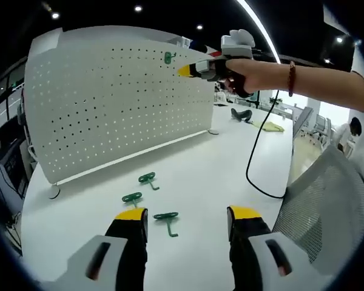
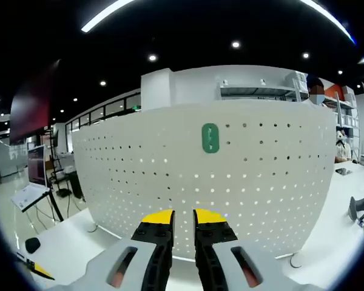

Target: Insert the hook assembly into the mounting plate slot until the hook locks in place.

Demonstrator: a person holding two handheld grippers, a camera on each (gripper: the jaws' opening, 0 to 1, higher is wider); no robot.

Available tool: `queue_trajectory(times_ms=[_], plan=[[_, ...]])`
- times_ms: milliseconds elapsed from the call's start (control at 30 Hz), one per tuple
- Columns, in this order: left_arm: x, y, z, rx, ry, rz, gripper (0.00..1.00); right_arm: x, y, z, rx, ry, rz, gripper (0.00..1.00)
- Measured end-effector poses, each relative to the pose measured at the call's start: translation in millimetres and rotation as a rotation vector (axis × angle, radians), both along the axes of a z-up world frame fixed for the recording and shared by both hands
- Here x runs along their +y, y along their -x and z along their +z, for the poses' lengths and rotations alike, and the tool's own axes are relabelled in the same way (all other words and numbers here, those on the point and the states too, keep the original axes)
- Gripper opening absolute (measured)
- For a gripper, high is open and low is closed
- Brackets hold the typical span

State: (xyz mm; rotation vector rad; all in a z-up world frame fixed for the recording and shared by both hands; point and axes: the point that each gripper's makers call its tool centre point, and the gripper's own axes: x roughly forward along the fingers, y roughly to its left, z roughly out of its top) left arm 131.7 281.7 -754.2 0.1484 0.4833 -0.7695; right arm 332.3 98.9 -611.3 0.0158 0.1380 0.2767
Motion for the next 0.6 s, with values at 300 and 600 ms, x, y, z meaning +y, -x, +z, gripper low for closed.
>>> queue_trajectory(times_ms=[300, 600], plan=[[-1.6, -9.1, -7.5, 0.027, -0.024, -0.013, 0.47, 10.2, 22.9, -27.3, 0.049, -0.03, 0.06, 0.11], [-6.0, -17.1, -18.4, 0.049, -0.055, -0.043, 0.42, 15.4, 45.1, -41.3, 0.076, -0.038, 0.111, 0.12]])
